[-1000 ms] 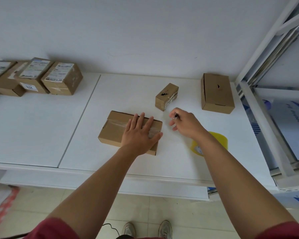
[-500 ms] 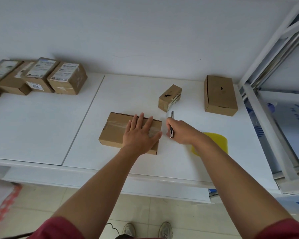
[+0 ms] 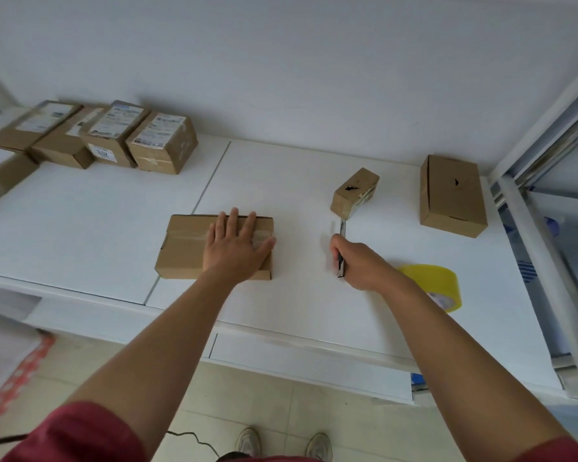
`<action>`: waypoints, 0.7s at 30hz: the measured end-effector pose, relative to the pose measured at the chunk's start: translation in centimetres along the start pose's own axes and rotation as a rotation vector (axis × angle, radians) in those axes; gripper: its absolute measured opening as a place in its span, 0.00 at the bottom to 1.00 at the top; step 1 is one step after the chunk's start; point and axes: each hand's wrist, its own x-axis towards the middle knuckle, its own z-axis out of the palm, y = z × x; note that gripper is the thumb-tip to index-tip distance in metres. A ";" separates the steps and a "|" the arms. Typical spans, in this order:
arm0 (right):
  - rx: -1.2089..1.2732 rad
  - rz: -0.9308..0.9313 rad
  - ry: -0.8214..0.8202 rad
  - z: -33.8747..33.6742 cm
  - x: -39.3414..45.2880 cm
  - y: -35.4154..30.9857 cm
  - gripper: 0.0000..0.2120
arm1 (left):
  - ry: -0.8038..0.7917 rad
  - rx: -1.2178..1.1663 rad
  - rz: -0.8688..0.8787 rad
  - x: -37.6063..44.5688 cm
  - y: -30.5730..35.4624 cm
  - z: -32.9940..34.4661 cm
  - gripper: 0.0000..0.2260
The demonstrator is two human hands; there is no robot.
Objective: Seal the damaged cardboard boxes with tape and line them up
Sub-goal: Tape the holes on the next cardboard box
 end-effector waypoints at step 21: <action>-0.481 -0.007 0.423 0.8 -0.5 0.1 0.21 | -0.054 -0.028 -0.042 0.1 0.4 -0.4 0.43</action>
